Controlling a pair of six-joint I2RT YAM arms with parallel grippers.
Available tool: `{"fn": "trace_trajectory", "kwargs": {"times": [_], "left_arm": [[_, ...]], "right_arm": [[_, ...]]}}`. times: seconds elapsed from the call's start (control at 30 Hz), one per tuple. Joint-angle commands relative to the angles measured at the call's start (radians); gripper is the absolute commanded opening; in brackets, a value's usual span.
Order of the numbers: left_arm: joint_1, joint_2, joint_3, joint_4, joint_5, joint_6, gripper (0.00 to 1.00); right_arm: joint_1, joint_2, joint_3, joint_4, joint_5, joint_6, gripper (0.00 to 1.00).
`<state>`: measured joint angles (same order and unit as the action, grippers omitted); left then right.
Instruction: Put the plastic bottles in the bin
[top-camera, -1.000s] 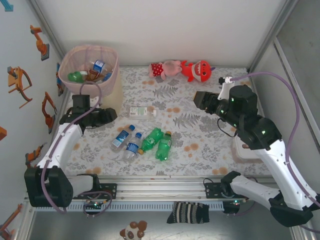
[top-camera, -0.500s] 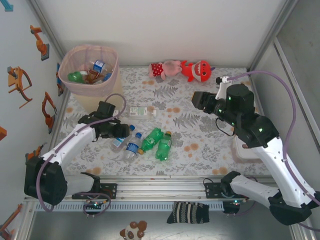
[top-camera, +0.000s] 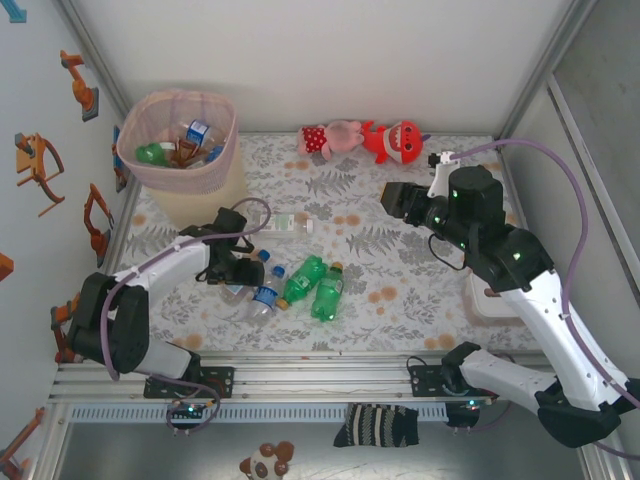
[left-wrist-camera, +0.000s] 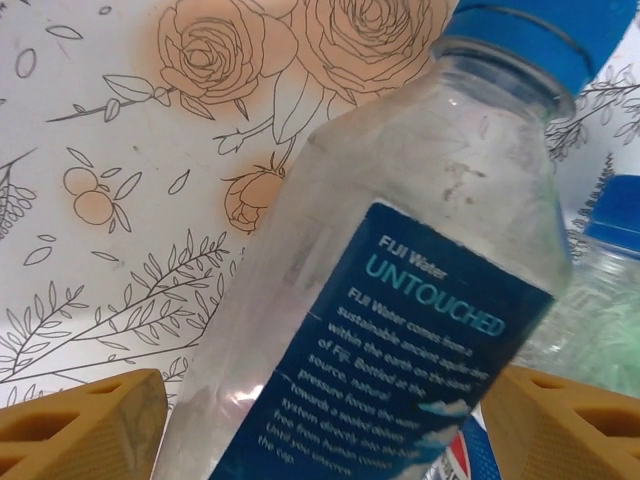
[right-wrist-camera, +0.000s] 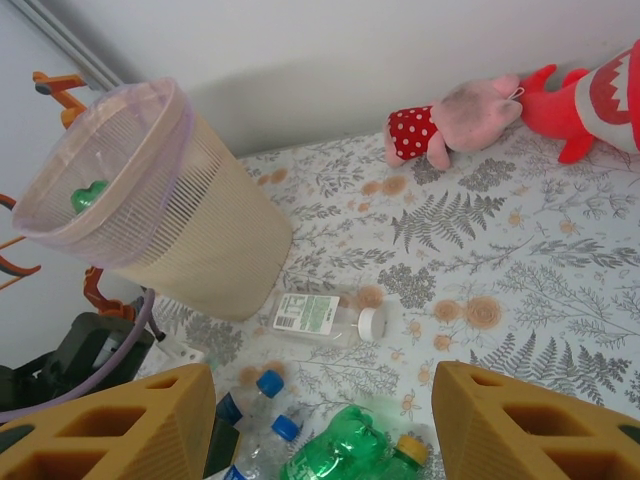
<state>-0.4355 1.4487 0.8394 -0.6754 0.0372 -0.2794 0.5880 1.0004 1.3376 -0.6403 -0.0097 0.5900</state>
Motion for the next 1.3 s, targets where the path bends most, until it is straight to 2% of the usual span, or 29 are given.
{"fn": "trace_trajectory", "kwargs": {"times": [0.0,0.33,0.63,0.87,1.0,1.27], "left_arm": [[-0.004,0.015,0.020,-0.001,-0.006,0.022,0.77],[0.015,0.023,0.033,0.038,-0.011,0.002,0.62],[0.033,0.106,0.092,0.050,0.025,0.014,0.65],[0.038,0.139,0.121,0.051,0.028,0.023,0.59],[0.037,0.123,0.121,0.042,0.025,0.023,0.54],[0.037,0.000,0.169,-0.044,-0.023,0.042,0.52]], "right_arm": [[0.004,-0.004,0.009,0.011,0.001,0.002,0.59],[0.003,-0.021,0.005,0.000,0.010,-0.001,0.59],[0.003,-0.034,0.005,-0.007,0.016,0.000,0.59],[0.004,-0.044,0.002,-0.015,0.023,0.001,0.58],[0.004,-0.051,0.003,-0.020,0.027,0.002,0.58],[0.003,-0.053,0.006,-0.023,0.033,-0.002,0.58]]}}
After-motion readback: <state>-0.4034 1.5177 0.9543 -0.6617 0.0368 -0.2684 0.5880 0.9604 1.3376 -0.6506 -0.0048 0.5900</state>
